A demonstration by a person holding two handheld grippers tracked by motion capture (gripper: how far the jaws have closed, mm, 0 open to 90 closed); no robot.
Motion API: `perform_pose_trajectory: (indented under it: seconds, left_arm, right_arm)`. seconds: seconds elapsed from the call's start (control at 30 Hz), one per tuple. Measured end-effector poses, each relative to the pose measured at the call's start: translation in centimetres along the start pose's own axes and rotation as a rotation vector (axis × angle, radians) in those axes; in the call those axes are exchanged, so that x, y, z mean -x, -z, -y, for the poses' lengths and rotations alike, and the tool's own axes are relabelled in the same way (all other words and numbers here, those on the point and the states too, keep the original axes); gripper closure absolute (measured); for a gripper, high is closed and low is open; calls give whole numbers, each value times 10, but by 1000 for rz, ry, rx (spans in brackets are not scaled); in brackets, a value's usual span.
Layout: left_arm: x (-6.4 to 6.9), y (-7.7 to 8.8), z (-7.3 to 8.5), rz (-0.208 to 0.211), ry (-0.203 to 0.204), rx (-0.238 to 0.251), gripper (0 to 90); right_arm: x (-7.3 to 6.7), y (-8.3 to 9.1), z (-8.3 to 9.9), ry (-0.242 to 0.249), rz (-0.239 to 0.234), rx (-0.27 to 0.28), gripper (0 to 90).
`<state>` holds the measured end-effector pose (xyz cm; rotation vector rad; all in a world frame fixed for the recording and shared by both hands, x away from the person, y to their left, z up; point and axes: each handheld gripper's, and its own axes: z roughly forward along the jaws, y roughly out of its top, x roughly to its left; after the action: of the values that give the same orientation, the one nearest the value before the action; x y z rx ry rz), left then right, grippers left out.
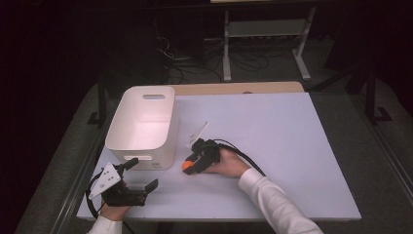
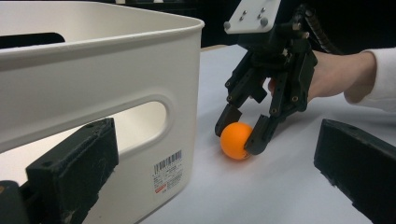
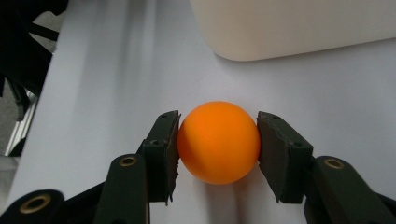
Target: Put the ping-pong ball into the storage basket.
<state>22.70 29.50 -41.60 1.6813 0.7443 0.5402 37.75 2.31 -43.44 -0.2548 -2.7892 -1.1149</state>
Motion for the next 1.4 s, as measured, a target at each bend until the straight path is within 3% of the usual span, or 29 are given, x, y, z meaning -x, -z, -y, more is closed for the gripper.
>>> perform_pose_trajectory:
  seconds: [0.4,0.97,1.4]
  left_arm:
    - [0,0,0,-1,-6,-2,0]
    - [-1,0,0,-3,-10,-9,0]
    - [-1,0,0,-4,-16,-15,0]
  right_arm:
    - [0,20,-6,-12,-21,8,494]
    - [-4,47,-32,34,-27,-20,494]
    - [-6,64,-48,51,-21,-7,494]
